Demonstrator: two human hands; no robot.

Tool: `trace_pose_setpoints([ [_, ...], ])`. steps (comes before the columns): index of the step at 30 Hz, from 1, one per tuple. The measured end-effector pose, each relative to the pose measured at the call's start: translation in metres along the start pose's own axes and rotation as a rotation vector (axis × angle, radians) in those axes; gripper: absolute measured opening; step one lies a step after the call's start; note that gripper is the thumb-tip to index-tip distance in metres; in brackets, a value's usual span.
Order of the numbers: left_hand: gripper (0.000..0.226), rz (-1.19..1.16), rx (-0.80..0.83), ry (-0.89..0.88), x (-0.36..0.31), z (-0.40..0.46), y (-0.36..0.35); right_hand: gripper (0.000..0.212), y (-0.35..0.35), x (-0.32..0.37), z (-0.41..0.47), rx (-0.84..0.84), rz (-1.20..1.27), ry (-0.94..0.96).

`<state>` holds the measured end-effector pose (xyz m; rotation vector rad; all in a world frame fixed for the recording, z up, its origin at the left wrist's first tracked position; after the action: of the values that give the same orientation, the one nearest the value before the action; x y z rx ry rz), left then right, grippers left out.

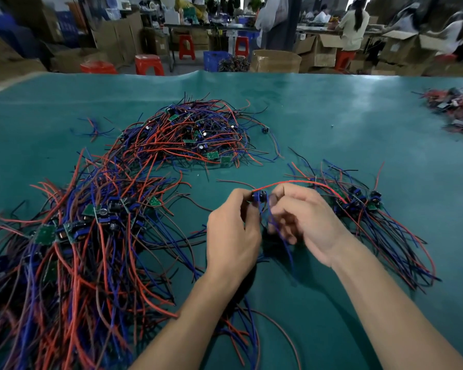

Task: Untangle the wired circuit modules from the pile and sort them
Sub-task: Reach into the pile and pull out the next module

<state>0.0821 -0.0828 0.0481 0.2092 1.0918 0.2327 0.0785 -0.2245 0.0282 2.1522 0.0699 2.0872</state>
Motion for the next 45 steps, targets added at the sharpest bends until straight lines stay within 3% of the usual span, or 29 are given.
trace_pose_setpoints([
  [3,0.013,0.013,-0.002,-0.023,-0.002,0.000,-0.001,0.015,0.011,0.011,0.001,-0.100,0.012,0.130],
  [8,0.011,0.000,0.057,-0.044,-0.003,0.000,-0.006,0.023,0.005,0.011,0.000,-0.011,0.117,0.110],
  [15,0.029,-0.149,0.119,-0.002,-0.009,-0.003,-0.012,0.028,0.009,0.016,-0.003,-0.019,0.145,0.149],
  [22,0.009,-0.145,0.052,0.076,0.005,0.000,-0.008,0.021,0.012,0.014,-0.002,-0.079,0.183,0.166],
  [31,0.009,-0.137,0.002,0.065,0.004,0.000,-0.002,0.024,0.023,0.010,-0.002,-0.146,0.277,0.129],
  [34,0.010,-0.140,-0.024,0.052,0.002,0.001,0.002,0.020,0.034,0.008,-0.004,-0.260,0.197,0.133],
  [36,0.010,-0.158,-0.032,0.049,0.002,0.001,0.003,0.021,0.042,0.012,-0.006,-0.345,-0.013,0.168],
  [38,0.010,-0.168,-0.023,0.050,0.002,0.001,0.001,0.028,0.037,0.017,-0.006,-0.316,-0.133,0.204],
  [45,0.014,-0.197,-0.033,0.030,0.000,0.001,0.003,0.020,0.012,0.024,-0.005,-0.081,0.054,0.251],
])
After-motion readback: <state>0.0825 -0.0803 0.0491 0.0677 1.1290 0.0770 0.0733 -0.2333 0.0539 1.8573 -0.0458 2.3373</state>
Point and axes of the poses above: each hand's wrist, its own z-axis towards the middle knuckle, its own y-axis out of the back of the hand, x = y × z, the point moved 10 cm from there along z, towards the middle knuckle, and after that the axes turned 5 degrees about -z, right-handed, at the moved point
